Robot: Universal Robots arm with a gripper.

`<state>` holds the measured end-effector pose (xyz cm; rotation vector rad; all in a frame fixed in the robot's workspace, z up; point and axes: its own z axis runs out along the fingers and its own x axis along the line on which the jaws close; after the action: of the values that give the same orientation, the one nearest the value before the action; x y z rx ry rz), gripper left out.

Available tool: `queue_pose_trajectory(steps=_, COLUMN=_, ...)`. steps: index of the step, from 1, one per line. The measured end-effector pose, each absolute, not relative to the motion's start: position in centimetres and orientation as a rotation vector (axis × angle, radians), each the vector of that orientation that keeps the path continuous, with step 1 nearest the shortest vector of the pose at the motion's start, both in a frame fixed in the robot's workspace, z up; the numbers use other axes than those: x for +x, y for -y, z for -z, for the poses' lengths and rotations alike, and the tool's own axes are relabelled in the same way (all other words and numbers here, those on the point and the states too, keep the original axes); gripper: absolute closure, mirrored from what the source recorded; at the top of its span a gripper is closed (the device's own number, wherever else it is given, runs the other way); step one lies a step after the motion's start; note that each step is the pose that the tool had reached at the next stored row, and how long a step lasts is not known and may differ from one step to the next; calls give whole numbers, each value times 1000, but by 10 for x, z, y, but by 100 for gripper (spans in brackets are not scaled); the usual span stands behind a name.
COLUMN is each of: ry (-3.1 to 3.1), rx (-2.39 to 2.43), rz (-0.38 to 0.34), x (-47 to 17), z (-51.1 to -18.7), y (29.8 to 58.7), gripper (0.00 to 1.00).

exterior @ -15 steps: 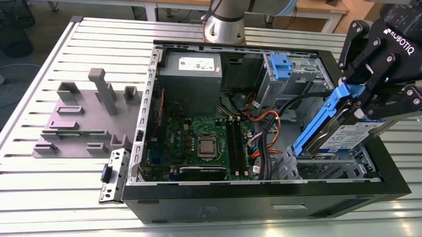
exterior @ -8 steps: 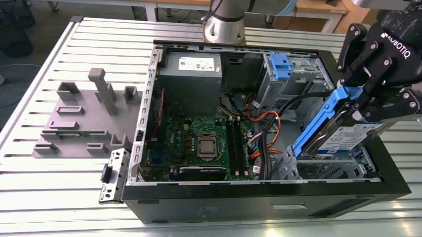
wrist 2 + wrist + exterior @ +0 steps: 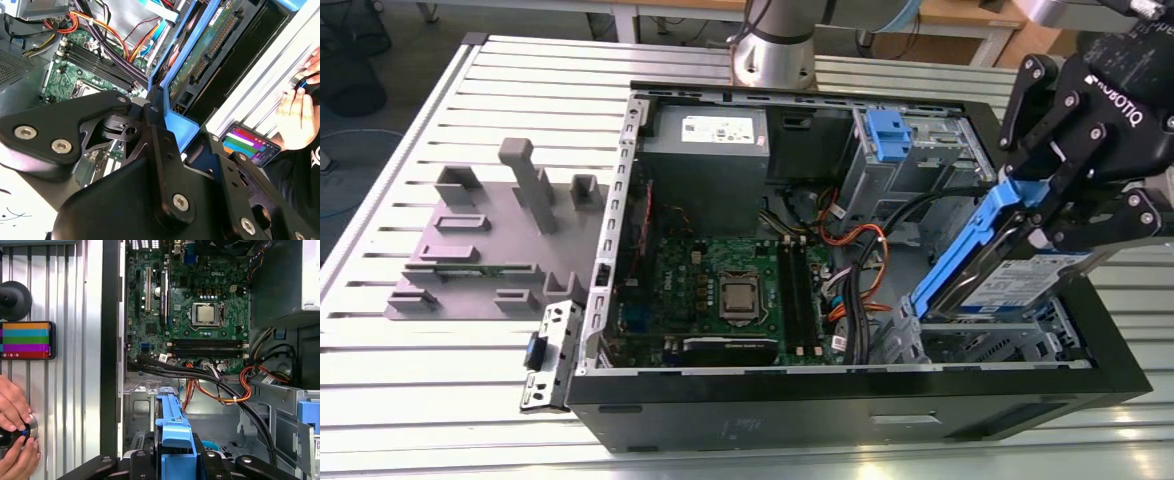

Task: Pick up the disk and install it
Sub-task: 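Insert the disk into the insertion slot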

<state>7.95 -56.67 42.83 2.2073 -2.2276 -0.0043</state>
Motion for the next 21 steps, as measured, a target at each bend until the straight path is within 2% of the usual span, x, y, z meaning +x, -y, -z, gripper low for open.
queue_pose_trajectory(steps=13, ry=2227, rx=2207, rz=4, x=80, z=-426, y=567, gripper=63)
queue_pose_trajectory(steps=14, ry=2227, rx=2207, rz=4, x=80, z=-426, y=567, gripper=62)
queue_pose_trajectory(steps=15, ry=2227, rx=2207, rz=4, x=80, z=-426, y=567, gripper=56)
queue_pose_trajectory(steps=17, ry=2228, rx=2207, rz=4, x=80, z=-426, y=567, gripper=56)
queue_pose_trajectory(steps=18, ry=2228, rx=2207, rz=4, x=80, z=-426, y=567, gripper=50)
queue_pose_trajectory(steps=21, ry=2228, rx=2208, rz=5, x=80, z=-423, y=567, gripper=50)
